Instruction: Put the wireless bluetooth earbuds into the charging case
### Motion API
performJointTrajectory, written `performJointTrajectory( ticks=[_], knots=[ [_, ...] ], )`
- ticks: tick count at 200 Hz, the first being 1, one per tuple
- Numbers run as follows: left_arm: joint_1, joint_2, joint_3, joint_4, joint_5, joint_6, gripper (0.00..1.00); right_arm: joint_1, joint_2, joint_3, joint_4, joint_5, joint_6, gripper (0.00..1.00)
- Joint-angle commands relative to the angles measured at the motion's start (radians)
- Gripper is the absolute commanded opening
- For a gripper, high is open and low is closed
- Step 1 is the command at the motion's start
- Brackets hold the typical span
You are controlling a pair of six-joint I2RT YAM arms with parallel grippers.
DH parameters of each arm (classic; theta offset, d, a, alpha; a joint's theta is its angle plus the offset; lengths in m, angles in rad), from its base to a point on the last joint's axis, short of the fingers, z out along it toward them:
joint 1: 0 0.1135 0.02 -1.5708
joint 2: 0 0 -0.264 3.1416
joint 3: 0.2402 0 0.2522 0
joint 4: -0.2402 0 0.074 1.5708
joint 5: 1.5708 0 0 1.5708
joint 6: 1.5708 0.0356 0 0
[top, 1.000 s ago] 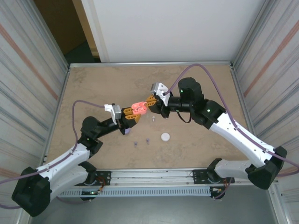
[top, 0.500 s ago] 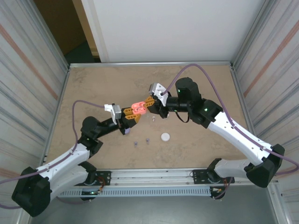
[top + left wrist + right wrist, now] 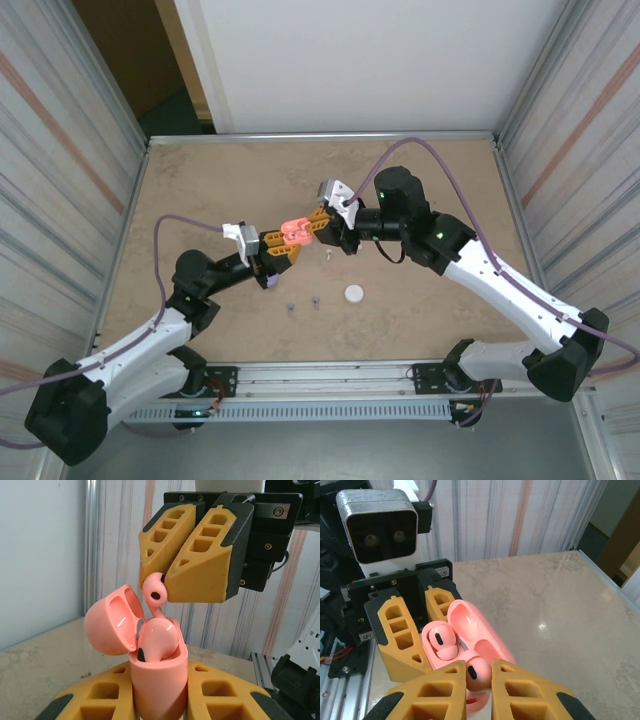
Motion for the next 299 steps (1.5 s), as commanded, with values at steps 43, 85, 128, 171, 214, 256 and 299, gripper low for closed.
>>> performJointTrajectory(
  ticks=[43,85,128,171,214,256,299],
  knots=[
    [-0.008,-0.021,0.009,0.044,0.01,-0.008,0.0,0.016,0.0,-0.023,0.0,-0.016,-0.055,0.15],
    [-0.008,-0.022,0.007,0.041,0.011,-0.006,0.0,0.017,-0.002,-0.021,0.002,-0.021,-0.045,0.2],
    [-0.009,-0.021,0.006,0.041,0.011,-0.005,0.0,0.017,-0.023,-0.011,0.005,-0.046,-0.027,0.33],
    [-0.011,-0.022,0.004,0.041,0.01,-0.008,0.0,0.013,-0.061,-0.01,0.032,-0.019,0.031,0.5],
    [-0.01,-0.023,0.002,0.04,0.007,-0.006,0.0,-0.022,-0.108,-0.043,0.087,-0.006,0.121,0.59],
    [-0.012,-0.022,0.001,0.041,0.004,-0.004,0.0,-0.101,-0.143,-0.101,0.17,-0.02,0.255,0.66],
    [-0.014,-0.022,0.003,0.041,0.003,-0.009,0.0,-0.161,-0.193,-0.185,0.245,-0.007,0.357,0.88]
  ],
)
